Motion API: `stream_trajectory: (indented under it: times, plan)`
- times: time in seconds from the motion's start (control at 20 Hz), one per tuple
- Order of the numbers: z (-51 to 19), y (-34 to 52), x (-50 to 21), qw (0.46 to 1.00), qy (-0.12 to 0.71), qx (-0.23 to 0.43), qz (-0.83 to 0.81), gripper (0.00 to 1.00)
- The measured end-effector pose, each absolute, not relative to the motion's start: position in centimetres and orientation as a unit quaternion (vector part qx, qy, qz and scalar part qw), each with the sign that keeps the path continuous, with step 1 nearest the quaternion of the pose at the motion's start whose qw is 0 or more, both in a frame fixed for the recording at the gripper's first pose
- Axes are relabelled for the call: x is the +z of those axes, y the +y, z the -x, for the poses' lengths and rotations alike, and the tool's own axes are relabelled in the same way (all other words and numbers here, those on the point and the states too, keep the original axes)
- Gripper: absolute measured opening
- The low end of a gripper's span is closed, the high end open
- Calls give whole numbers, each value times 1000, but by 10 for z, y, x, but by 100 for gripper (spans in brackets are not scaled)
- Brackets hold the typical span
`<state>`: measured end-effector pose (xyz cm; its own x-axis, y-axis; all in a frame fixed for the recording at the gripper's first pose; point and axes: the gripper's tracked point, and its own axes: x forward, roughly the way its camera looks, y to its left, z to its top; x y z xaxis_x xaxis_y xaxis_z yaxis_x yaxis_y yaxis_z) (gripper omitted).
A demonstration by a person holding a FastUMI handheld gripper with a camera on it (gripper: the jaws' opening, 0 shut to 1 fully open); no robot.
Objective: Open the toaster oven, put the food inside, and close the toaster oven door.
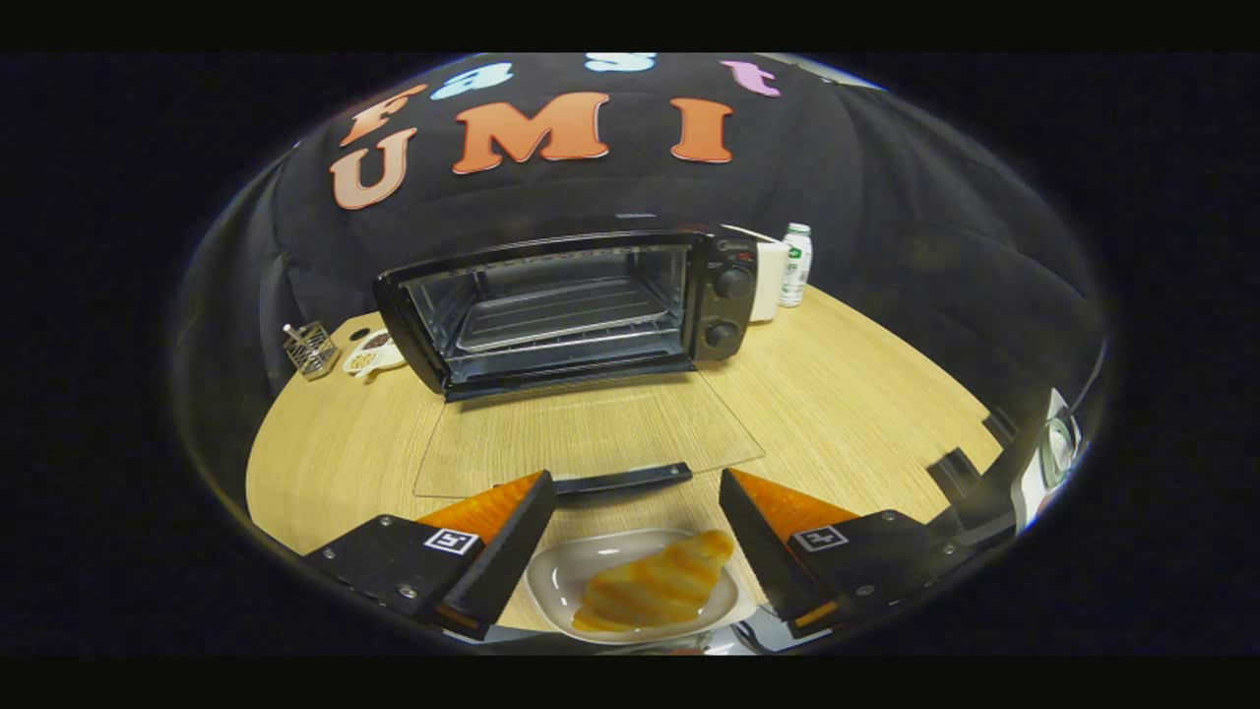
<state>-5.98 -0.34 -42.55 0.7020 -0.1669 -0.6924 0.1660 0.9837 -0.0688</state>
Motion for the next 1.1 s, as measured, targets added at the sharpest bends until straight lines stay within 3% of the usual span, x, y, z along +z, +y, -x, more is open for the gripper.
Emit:
stream_trajectory:
  times: [0.55, 1.1]
  plan:
    - [145, -4, -461, 891, 411, -191, -36, 99]
    - [158, 10, -510, 863, 454, -213, -64, 99]
